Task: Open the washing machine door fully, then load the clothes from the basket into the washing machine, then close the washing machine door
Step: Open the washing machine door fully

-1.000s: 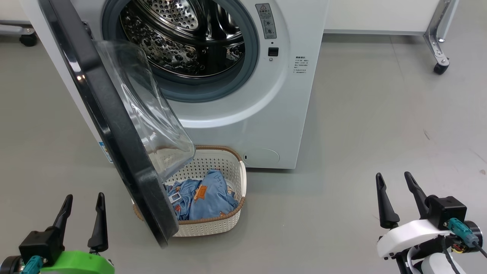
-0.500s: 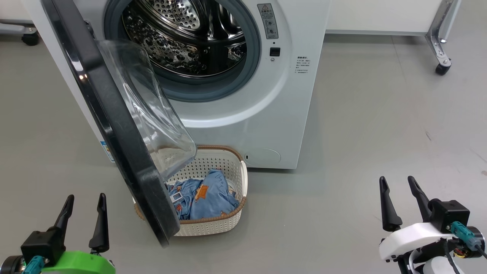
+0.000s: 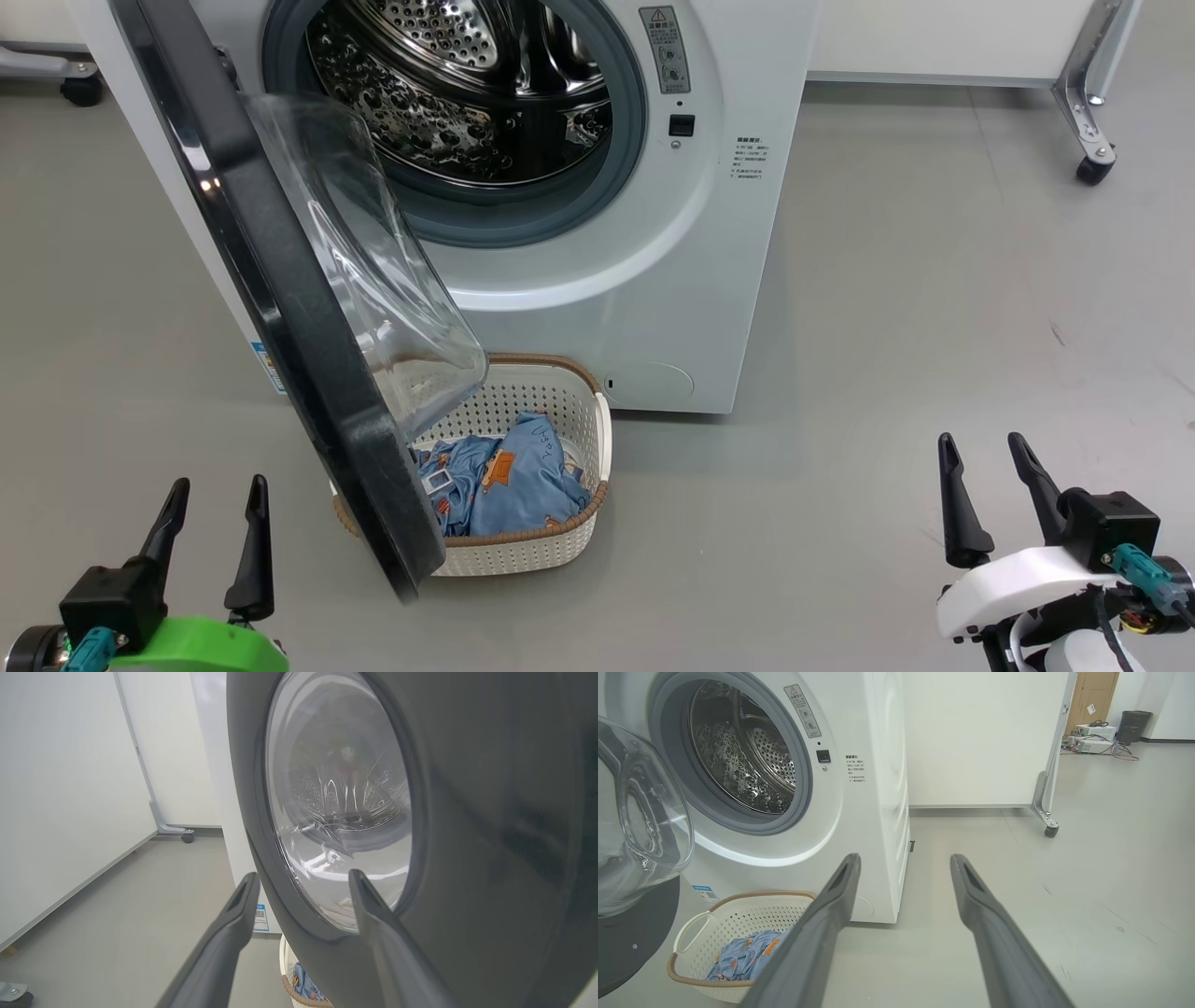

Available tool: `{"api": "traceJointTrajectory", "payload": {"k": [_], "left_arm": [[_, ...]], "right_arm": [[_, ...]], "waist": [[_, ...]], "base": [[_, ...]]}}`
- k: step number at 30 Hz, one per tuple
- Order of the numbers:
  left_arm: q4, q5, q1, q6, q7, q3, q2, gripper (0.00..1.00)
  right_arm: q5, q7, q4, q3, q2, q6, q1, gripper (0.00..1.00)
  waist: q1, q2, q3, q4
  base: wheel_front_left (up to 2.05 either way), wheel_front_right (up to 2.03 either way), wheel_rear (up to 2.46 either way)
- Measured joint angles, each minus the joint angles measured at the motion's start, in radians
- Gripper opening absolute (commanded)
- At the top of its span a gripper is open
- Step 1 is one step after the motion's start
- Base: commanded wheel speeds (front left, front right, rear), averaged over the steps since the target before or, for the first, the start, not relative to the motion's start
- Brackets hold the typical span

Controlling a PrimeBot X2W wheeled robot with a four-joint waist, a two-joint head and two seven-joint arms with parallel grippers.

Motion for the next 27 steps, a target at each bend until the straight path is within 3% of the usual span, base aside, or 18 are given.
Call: {"api": "traceJointTrajectory", "payload": {"k": [15, 17, 27], "left_arm": [[-0.002, 0.006, 0.000, 0.000, 0.000, -0.007, 0.000, 1.00], [-0.002, 0.006, 0.000, 0.000, 0.000, -0.007, 0.000, 0.00], [-0.056, 0.005, -0.002, 0.000, 0.000, 0.025, 0.000, 0.00]], "right_arm": [[-0.020, 0.000, 0.019, -0.020, 0.018, 0.018, 0.016, 1.00], [-0.025, 0.000, 0.020, -0.022, 0.018, 0.019, 0.016, 1.00], [-0.032, 0.000, 0.024, -0.036, 0.025, 0.032, 0.016, 1.00]], "waist": [[0.0000, 0.0000, -0.003, -0.001], [0.0000, 0.0000, -0.004, -0.001], [0.0000, 0.0000, -0.008, 0.006]], "base": [[0.00, 0.00, 0.00], [0.00, 0.00, 0.00], [0.00, 0.00, 0.00]]}}
